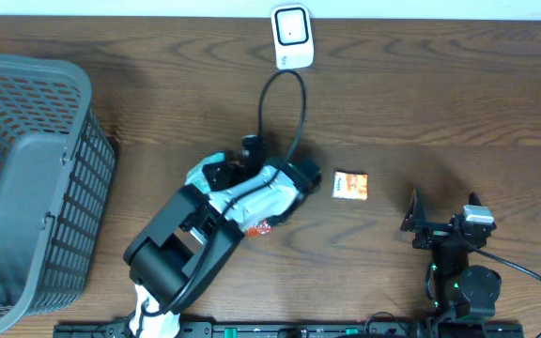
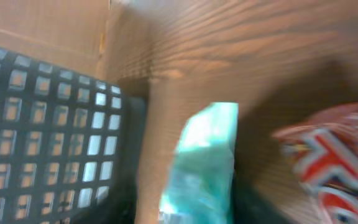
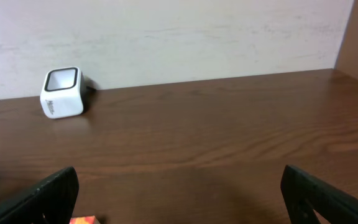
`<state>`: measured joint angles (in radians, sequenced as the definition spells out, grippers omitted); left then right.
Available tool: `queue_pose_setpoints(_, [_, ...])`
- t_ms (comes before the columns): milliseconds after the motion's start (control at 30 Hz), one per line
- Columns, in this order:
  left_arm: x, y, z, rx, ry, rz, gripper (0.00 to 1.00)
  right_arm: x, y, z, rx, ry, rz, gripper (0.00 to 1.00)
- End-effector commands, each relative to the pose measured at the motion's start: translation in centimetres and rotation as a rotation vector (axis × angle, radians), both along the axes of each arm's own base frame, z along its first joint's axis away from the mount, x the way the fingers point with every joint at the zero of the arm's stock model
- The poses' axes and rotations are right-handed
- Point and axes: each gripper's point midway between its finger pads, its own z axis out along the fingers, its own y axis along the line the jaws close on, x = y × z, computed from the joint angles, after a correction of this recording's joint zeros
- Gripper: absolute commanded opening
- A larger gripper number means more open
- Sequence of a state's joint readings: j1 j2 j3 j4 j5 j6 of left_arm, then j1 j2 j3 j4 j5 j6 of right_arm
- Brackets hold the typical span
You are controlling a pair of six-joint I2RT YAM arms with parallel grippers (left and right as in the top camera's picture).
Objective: Scan the item barcode
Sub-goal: 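Carry the tissue pack out and release it beside the Top bar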
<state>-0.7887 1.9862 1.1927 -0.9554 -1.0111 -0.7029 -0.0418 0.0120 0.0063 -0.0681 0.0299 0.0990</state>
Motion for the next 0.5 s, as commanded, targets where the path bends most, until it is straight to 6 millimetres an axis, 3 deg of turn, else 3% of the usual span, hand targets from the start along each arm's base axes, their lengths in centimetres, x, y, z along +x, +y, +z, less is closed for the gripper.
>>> queue_pose_setpoints(0, [-0.2, -1.9, 0.5, -0.047, -0.012, -0.029, 0.7, 0.0, 0.1, 0.0, 0.009, -0.001, 0.004, 0.99])
queue_pose_setpoints(67, [-0.6, -2.6, 0.5, -0.052, 0.001, -0.049, 0.79, 0.0, 0.1, 0.0, 0.009, -0.001, 0.004, 0.99])
queue_pose_setpoints(200, [-1.3, -4.2, 2.4, -0.072, -0.016, -0.097, 0.81, 0.0, 0.1, 0.0, 0.009, -0.001, 0.004, 0.99])
queue_pose_setpoints(467, [-3.3, -7.3, 11.0, -0.366, -0.166, -0.192, 0.83, 0.0, 0.1, 0.0, 0.009, -0.001, 0.004, 0.99])
